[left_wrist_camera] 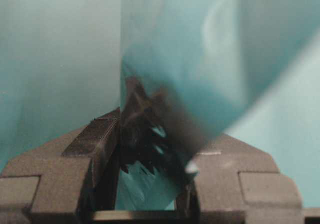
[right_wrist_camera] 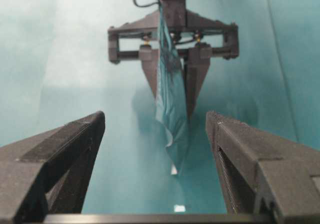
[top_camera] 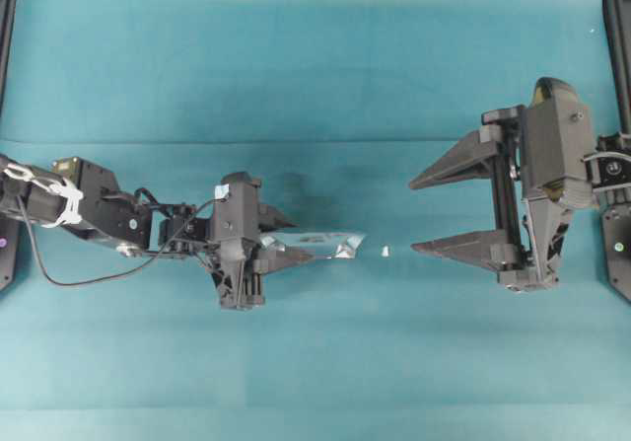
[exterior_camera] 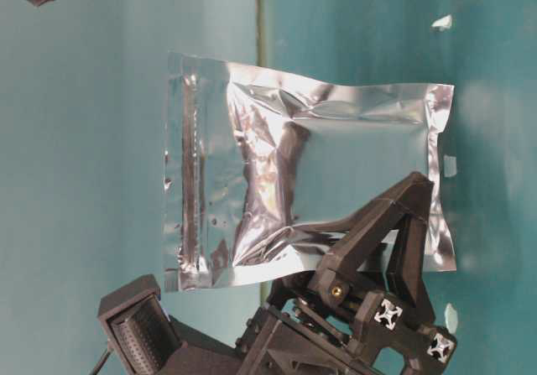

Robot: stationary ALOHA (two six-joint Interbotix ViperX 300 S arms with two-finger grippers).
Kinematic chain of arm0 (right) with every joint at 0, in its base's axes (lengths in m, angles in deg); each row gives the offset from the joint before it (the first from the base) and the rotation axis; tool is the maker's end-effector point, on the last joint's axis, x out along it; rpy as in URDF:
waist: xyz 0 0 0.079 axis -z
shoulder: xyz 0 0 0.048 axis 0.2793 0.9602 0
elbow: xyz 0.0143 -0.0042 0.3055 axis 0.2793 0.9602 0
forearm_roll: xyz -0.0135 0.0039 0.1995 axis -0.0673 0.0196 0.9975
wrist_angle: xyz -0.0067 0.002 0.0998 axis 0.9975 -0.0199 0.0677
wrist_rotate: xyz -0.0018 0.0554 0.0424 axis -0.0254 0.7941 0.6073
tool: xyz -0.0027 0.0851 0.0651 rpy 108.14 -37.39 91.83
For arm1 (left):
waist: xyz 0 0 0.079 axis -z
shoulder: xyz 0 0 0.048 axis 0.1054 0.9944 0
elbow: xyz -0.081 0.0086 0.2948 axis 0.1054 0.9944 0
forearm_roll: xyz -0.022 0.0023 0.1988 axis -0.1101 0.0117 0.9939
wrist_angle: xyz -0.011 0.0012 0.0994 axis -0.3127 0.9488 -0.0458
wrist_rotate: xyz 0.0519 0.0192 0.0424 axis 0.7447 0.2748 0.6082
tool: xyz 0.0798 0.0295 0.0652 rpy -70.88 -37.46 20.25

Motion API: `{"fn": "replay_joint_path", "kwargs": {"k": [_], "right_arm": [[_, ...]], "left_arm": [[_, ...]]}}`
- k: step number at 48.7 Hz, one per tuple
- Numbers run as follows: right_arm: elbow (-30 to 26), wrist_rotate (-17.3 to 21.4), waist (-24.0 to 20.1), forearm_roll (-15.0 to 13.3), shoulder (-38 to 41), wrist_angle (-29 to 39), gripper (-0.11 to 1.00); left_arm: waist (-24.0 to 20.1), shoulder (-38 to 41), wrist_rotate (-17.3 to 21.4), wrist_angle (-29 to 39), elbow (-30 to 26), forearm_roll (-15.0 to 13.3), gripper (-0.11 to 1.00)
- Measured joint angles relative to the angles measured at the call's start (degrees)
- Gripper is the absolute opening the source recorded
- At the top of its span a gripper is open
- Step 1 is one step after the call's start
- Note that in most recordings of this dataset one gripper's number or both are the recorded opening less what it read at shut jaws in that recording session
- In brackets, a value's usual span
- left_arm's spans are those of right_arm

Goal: Hand over the silver zip bag and make it stand upright.

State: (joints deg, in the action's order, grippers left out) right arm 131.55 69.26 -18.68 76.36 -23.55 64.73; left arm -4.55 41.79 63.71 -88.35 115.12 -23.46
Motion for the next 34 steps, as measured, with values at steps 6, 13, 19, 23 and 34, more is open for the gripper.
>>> {"fn": "replay_joint_path", "kwargs": {"k": [6,13,19,23,34], "right_arm": [[0.09,0.09,0.00,0.00,-0.09,-0.09,0.91],[0.35,0.09,0.00,0.00,0.00,-0.18,0.91],[0.35,0.09,0.00,0.00,0.00,-0.18,0.91],[0.35,0.00,0.00,-0.09,0.00,-0.18,0.91],[0.44,0.09,-0.09,0.00,0.00,-0.18,0.91]], "left_arm": [[0.00,0.00,0.00,0.00,0.00,0.00,0.24],[0.00,0.00,0.00,0.00,0.00,0.00,0.24],[0.00,0.00,0.00,0.00,-0.09,0.00,0.24],[0.00,0.00,0.00,0.00,-0.09,0.00,0.24],[0.00,0.09,-0.09,0.09,-0.26,0.00,0.24]]}}
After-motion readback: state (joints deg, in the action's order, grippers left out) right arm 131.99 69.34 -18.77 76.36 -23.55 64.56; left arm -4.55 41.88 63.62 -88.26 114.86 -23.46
